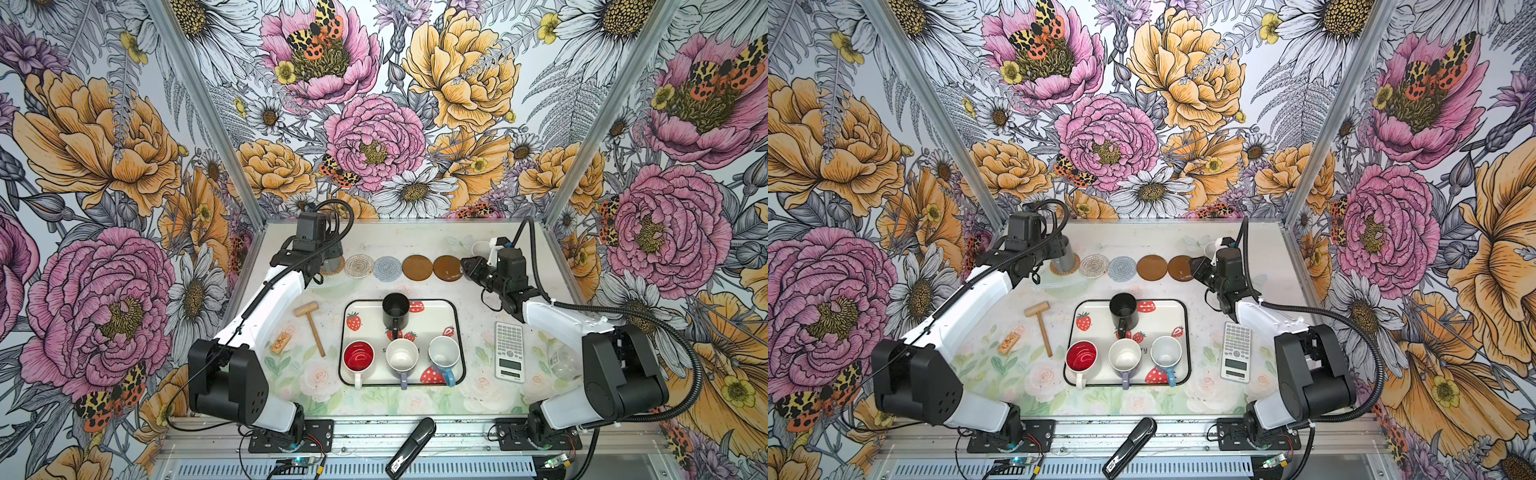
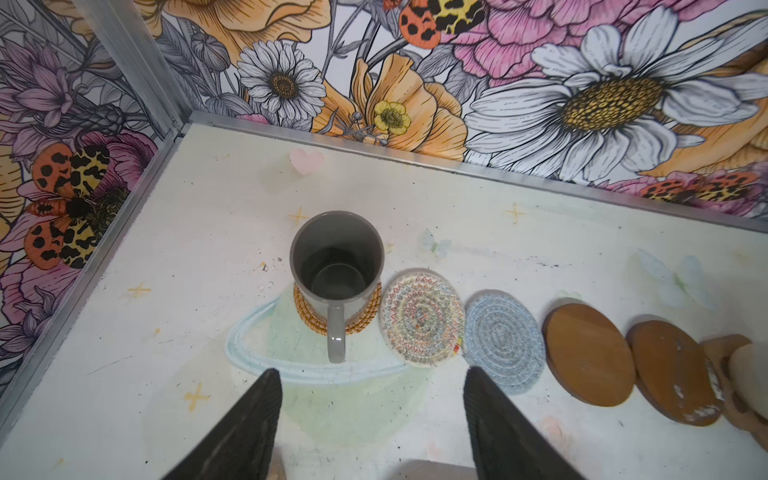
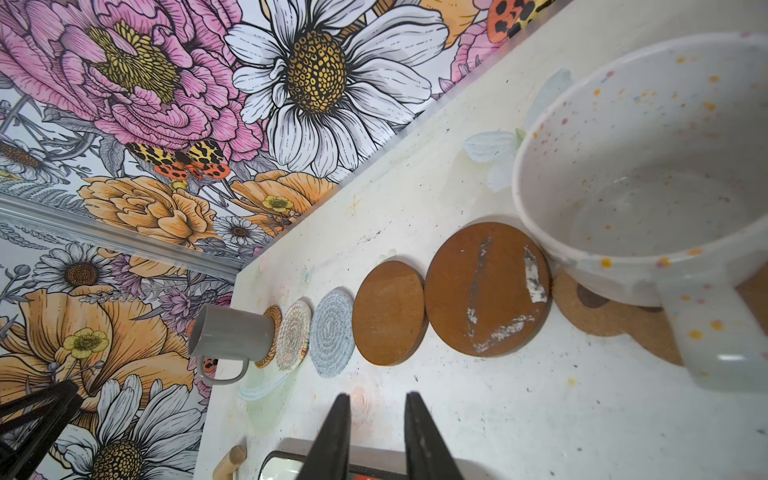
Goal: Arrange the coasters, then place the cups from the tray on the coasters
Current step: 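Open the left gripper and raise it away from the grey mug, then move the right gripper over the black mug on the tray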
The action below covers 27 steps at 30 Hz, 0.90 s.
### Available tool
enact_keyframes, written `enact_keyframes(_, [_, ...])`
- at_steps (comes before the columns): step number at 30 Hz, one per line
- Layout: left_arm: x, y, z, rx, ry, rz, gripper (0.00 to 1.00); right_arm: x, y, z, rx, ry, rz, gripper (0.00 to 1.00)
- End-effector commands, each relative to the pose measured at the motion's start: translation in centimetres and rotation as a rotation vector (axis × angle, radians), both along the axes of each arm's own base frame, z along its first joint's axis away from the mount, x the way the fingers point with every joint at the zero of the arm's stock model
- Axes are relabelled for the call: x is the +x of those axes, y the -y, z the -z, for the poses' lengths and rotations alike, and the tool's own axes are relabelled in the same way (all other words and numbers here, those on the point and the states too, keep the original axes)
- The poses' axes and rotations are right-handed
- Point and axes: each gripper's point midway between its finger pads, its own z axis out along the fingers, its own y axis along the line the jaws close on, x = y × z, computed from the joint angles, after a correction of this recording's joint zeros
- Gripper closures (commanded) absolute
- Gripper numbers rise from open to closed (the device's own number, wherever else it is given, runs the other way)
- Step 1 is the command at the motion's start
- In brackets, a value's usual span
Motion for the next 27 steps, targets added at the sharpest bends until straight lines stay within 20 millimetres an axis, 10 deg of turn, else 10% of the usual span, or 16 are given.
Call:
enact_keyframes(1, [-1.3, 0.7, -2.0, -0.054, 0.093, -0.018, 0.26, -0.5, -0.3, -1.1, 0.0, 0.024, -0.007, 0.72])
enact_keyframes(10, [-4.8, 3.3, -4.3, -0.115, 0.188, 0.019, 0.23, -0.7, -2.4, -2.5, -0.047, 0.042, -0.051, 0.65])
enact_keyframes(27, [-8.6, 5.4, -0.5, -0.173, 0.256, 0.082, 0.19, -1.3, -7.6, -5.5, -0.151, 0.075, -0.158, 0.59])
